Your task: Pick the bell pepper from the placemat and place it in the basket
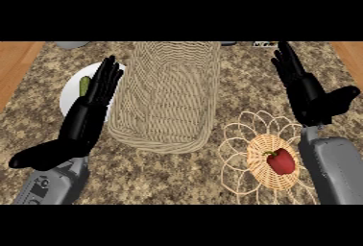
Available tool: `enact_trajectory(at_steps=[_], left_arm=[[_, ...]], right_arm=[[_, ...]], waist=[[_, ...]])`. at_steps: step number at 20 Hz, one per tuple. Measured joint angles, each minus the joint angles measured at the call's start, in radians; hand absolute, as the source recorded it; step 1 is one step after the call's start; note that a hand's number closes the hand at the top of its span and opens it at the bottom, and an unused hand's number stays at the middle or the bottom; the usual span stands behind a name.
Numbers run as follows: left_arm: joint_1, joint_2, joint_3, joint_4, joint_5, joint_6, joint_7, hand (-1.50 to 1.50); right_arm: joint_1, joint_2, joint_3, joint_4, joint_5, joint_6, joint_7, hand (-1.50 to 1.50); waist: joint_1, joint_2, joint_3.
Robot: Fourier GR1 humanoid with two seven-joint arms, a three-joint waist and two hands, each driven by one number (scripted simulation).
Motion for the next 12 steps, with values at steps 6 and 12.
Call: enact_trajectory(at_steps=[6,12], left_arm=[[0.031,0.081,0.024,0.044,-0.033,-0.036,0.037,0.00],[0.083,0.127,0.030,0.077,-0.022,-0.074,0.077,0.00]], right_arm=[[0.026,-0.130,0.022,-0.012,-0.088,0.324,-0.153,1.50],[0.161,-0.169,0.216,-0.171,0.025,0.559,-0.472,-1.50]], waist=[[0.010,0.019,0.001],[-0.001,0.015,0.002]])
